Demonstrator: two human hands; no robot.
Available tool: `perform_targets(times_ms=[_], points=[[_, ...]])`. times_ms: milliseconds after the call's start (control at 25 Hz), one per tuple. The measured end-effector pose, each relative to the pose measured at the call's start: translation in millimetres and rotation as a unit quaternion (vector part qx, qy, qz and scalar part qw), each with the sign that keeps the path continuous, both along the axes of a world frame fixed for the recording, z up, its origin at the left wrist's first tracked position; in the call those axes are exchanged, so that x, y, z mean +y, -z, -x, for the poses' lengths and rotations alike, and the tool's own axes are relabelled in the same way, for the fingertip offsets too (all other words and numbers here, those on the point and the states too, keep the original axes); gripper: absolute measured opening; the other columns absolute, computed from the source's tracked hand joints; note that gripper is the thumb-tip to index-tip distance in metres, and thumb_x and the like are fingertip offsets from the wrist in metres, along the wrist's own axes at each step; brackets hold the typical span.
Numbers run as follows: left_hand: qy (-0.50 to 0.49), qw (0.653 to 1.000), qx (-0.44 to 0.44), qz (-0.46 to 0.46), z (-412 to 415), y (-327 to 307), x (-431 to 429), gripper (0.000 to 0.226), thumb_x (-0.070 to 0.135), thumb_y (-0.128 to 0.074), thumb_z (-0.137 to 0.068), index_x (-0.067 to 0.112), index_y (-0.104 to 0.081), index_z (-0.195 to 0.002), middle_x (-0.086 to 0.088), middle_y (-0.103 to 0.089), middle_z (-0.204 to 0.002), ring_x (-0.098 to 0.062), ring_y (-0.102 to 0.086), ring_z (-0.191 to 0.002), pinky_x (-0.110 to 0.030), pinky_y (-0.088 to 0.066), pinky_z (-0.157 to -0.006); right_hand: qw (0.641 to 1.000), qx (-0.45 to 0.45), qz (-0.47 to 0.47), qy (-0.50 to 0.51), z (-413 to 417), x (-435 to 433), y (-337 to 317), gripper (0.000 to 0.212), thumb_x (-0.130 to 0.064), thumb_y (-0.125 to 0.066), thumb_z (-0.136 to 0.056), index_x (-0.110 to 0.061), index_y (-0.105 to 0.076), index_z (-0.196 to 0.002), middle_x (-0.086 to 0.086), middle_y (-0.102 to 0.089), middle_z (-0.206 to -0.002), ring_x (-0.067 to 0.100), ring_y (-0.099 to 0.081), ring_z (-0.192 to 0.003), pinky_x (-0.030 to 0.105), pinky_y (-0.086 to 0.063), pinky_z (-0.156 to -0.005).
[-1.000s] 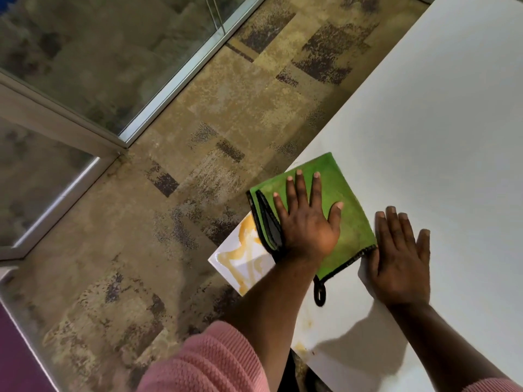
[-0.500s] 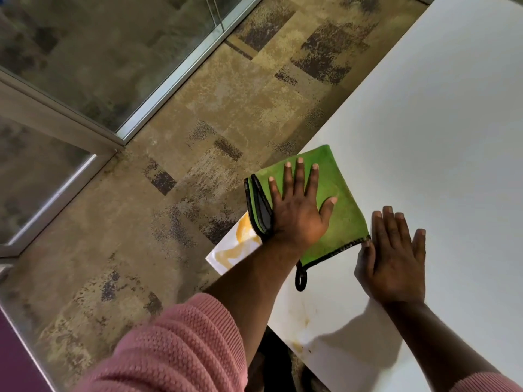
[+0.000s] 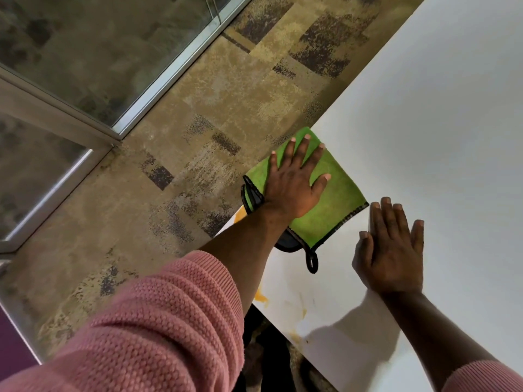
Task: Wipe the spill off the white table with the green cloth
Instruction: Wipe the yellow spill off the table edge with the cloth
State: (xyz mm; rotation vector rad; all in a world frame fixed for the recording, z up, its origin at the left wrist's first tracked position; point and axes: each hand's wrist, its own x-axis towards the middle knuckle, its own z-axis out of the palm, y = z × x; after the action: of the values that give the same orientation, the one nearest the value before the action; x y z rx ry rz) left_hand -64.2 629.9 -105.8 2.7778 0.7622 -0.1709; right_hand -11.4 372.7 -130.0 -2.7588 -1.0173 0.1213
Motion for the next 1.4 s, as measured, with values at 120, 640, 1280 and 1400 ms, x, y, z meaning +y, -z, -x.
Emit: perform_targets(times_ms=[120, 640, 1280, 1400], points=[[-0.050, 0.999, 0.002, -0.004, 6, -1, -11, 0.071, 0.063, -0.020, -0.105, 0.030, -0.008, -0.167, -0.004, -0.005, -0.176, -0.029, -0.004, -0.162, -0.062, -0.010, -0.127, 1.000, 0.000, -0.010, -0.001, 0, -1, 0, 0.065, -0.037, -0.030, -0.104, -0.018, -0.025, -0.166, 0.004, -0.021, -0.175, 0.022, -0.013, -0.163, 0.056, -0.003, -0.130], [-0.046, 0.999, -0.023, 0.014, 88, 1, -108, 0.074, 0.061, -0.035, -0.104, 0.027, -0.015, -0.167, -0.005, -0.012, -0.175, -0.029, -0.006, -0.162, -0.061, -0.003, -0.127, 0.999, 0.040, 0.005, -0.028, 0, -4, -8, 0.065, -0.039, -0.024, -0.106, -0.014, -0.019, -0.166, 0.008, -0.013, -0.176, 0.028, -0.009, -0.163, 0.062, -0.004, -0.129], [-0.059, 0.998, -0.006, 0.019, 136, -1, -166, 0.075, 0.063, -0.034, -0.103, 0.031, -0.013, -0.166, -0.004, -0.007, -0.176, -0.029, -0.001, -0.162, -0.065, -0.002, -0.126, 0.998, 0.027, 0.023, -0.049, 28, -30, -6, 0.066, -0.044, -0.019, -0.108, -0.013, -0.017, -0.167, 0.012, -0.012, -0.175, 0.030, -0.008, -0.163, 0.061, -0.004, -0.129], [-0.030, 0.999, 0.002, 0.013, 121, 1, -140, 0.074, 0.064, -0.033, -0.102, 0.032, -0.015, -0.166, -0.003, -0.008, -0.176, -0.029, -0.002, -0.162, -0.065, -0.002, -0.126, 0.998, 0.013, 0.029, -0.051, 27, -30, -2, 0.068, -0.047, -0.015, -0.108, -0.012, -0.018, -0.166, 0.013, -0.015, -0.175, 0.032, -0.011, -0.162, 0.062, -0.006, -0.128]])
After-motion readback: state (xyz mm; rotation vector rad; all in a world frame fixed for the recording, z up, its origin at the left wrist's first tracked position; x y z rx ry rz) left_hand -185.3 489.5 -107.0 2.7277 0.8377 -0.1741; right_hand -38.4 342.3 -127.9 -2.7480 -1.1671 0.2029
